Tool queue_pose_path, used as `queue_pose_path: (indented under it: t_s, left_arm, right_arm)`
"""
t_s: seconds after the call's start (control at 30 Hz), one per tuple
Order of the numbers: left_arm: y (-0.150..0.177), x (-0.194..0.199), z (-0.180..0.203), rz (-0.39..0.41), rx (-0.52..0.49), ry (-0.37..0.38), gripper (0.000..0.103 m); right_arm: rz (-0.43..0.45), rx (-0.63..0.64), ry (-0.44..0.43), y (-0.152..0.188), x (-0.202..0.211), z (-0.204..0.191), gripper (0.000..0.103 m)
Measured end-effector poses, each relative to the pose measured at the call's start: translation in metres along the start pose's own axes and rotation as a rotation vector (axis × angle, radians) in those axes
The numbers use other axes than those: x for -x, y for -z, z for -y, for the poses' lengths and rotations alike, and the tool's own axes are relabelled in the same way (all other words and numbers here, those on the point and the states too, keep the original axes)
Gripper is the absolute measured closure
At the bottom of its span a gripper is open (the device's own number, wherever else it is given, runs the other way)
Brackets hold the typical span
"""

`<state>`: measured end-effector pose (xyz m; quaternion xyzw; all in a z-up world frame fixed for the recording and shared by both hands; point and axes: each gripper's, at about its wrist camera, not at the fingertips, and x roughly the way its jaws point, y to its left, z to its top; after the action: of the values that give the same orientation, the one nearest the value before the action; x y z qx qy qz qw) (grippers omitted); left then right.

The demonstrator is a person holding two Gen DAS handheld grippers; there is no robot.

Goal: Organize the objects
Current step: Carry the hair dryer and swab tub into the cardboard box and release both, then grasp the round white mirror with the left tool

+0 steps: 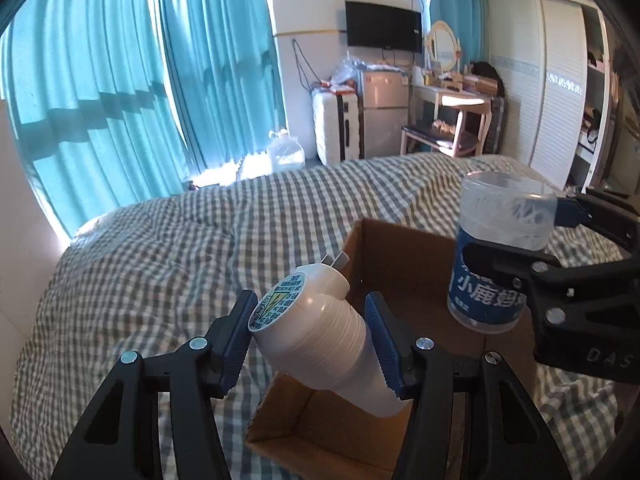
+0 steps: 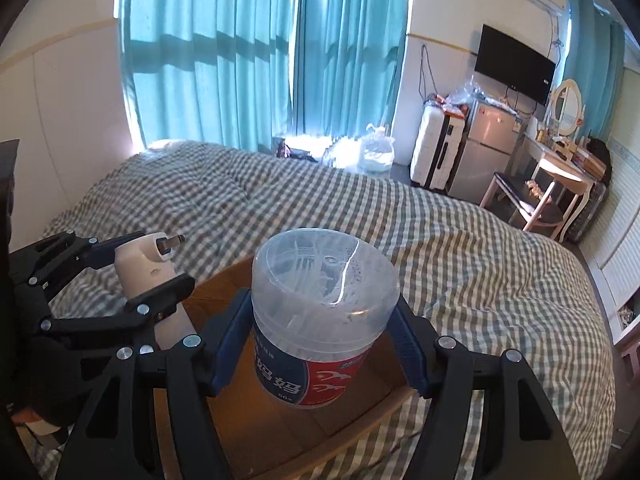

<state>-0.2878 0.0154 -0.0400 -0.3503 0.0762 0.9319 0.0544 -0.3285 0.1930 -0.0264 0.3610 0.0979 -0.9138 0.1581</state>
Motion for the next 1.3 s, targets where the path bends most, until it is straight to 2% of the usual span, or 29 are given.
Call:
queue_pose_path:
  t_s: [0.23,0.47,0.5,0.53,0.57,0.6,0.83,1.03,1.2,1.3]
  left_arm:
    - [0.013,-0.032,0.011,-0.054,-0.026,0.036,0.046]
    - [0.02,-0.034,0.024,-0.055,-0.048,0.048,0.045]
    - [0.018,-0.03,0.023,-0.05,-0.042,0.057,0.038]
    - [0.017,-0.026,0.023,-0.046,-0.035,0.061,0.021]
    - [0.016,-0.021,0.02,-0.043,-0.029,0.058,0.015]
    - [0.016,-0.014,0.018,-0.033,-0.021,0.049,0.012]
    - [0.007,0.042,0.001,0.006,0.035,0.04,0.011]
    - [-0.001,0.105,-0.008,0.06,0.078,0.011,0.009]
    - [0.007,0.155,-0.014,0.102,0.096,-0.037,0.007]
    - [0.018,0.176,-0.016,0.105,0.118,-0.035,0.007]
  right_arm:
    - [-0.051,0.0,-0.034,0.022,-0.035,0.006,0.037]
    - [-0.028,-0.03,-0.056,0.028,-0.022,0.006,0.036]
    - [-0.015,-0.034,-0.05,0.027,-0.016,0.007,0.035]
    - [-0.003,-0.036,-0.039,0.026,-0.009,0.007,0.033]
    - [0.012,-0.037,-0.024,0.023,0.001,0.007,0.028]
    - [0.025,-0.034,-0.015,0.022,0.009,0.006,0.027]
    - [0.113,-0.001,0.029,0.011,0.088,-0.003,0.027]
    - [0.171,0.005,0.02,0.013,0.16,-0.011,0.026]
    - [0.201,0.039,0.019,0.033,0.211,-0.032,0.026]
    - [0.206,0.062,0.023,0.049,0.234,-0.044,0.026]
